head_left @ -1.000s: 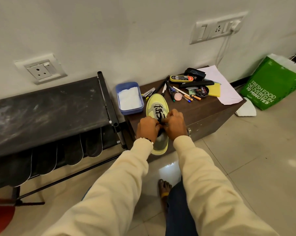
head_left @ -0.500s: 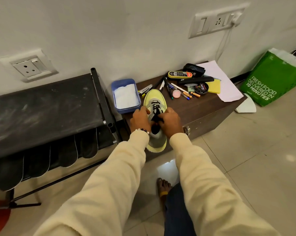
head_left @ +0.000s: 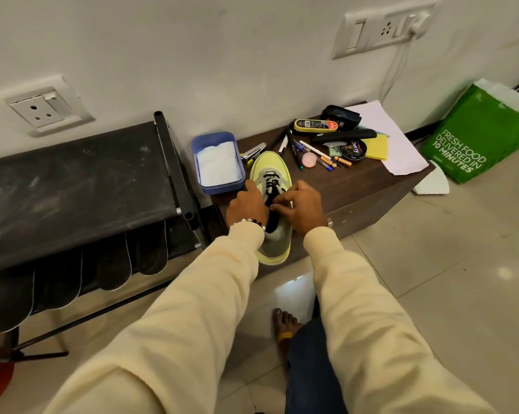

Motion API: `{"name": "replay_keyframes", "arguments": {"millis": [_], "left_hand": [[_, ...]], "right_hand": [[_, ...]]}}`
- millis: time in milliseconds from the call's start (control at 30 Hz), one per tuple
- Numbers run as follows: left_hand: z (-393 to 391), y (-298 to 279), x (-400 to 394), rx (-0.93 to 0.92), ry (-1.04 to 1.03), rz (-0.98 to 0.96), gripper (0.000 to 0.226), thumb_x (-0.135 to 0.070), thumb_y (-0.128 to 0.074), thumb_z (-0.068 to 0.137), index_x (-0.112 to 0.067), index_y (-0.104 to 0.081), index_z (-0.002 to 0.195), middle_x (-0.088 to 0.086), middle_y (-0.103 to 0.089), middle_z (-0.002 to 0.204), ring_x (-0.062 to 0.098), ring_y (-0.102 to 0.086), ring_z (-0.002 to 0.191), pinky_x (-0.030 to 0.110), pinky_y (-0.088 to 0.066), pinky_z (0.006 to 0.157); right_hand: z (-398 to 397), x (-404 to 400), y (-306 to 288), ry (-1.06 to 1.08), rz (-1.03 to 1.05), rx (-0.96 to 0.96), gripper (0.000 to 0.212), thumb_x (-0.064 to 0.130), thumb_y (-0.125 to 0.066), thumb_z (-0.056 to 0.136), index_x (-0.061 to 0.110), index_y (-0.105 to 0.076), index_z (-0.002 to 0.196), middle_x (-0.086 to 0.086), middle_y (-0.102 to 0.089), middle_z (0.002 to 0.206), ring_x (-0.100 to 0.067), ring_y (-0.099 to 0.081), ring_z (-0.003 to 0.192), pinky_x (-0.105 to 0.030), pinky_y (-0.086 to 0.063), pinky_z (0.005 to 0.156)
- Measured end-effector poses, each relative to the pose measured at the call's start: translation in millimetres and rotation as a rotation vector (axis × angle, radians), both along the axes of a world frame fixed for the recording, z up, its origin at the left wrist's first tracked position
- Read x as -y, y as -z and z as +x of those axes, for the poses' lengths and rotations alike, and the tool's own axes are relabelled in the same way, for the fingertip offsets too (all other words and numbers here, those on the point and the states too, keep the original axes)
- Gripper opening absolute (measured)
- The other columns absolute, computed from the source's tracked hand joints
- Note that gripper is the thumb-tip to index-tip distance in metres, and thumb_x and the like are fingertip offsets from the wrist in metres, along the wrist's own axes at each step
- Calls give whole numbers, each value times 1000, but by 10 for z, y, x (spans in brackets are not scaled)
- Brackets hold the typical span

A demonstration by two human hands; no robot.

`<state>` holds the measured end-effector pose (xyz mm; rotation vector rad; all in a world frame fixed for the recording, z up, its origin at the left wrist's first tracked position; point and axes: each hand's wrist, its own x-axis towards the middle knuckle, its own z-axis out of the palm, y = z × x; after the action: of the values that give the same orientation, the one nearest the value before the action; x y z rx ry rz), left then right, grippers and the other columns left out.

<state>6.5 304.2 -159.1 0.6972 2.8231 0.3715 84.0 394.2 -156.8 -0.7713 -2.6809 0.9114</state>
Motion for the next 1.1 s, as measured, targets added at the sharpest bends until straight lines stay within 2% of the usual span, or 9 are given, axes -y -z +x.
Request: {"name": "replay_keyframes", "arguments": {"millis": [67,167,367,567,667,767,867,933,1100], "left_hand": [[-12,8,-4,26,10,7,40,-24,-60,93,-8,-40,124,20,-60,116,39,-62,102,42,-52,80],[-78,6,29,189,3,93,47,-25,-67,87,-9,-40,122,19,-59,116,39,-61,102,44,-53,85],[-128,1,197,447,-38,296,52,-20,-76,80,-13,-44,121,13,-56,119,30,-57,106,31,-46,82],[-77,48,221,467,-97,363,51,-23,-76,79,-15,-46,118,13,-58,116,28,-58,98,30,-46,78],[-74,40,225,444,-87,330,53,-26,-77,78,-15,-46,120,11,-59,116,29,-59,101,31,-47,79],[-67,6,212,392,-71,307,61,-35,-80,73,-19,-46,121,6,-57,118,28,-58,105,37,-51,86],[-62,-28,185,299,-35,343,59,-36,-79,73,-22,-48,121,6,-54,120,29,-57,106,45,-51,90],[-71,-43,164,231,-13,325,54,-34,-76,78,-21,-48,123,6,-53,122,30,-57,107,42,-52,90],[32,-40,22,116,-44,70,47,-33,-61,91,-13,-41,129,14,-50,126,37,-58,108,39,-49,82]], "right_hand": [[-65,-14,41,-7,53,34,23,22,-69,85,11,-73,104,-12,-47,105,-21,-44,98,-23,-34,78],[-163,-1,69,35,105,60,23,25,-64,88,10,-67,105,-7,-41,109,-9,-43,92,-17,-38,76],[-355,142,105,131,421,230,20,29,-59,90,12,-69,90,-10,-40,126,-26,-39,114,-34,-50,81],[-192,168,78,106,232,299,18,27,-56,91,20,-68,103,-11,-31,135,-32,-29,122,-42,-39,94],[-50,156,44,157,-55,116,20,18,-63,89,21,-70,107,-9,-36,131,-27,-34,120,-32,-35,98],[35,143,23,386,-273,-171,15,7,-71,80,20,-67,85,-5,-52,113,-18,-55,100,-28,-49,90],[19,72,-5,430,-419,-202,29,7,-76,76,20,-56,93,-5,-60,101,-15,-58,88,-26,-53,75],[-54,14,-20,328,-421,-102,36,10,-75,77,18,-54,104,-4,-58,100,-13,-54,87,-21,-49,71],[-243,9,71,261,-171,137,39,26,-72,79,16,-49,109,-9,-55,113,-25,-53,105,-43,-50,89]]}}
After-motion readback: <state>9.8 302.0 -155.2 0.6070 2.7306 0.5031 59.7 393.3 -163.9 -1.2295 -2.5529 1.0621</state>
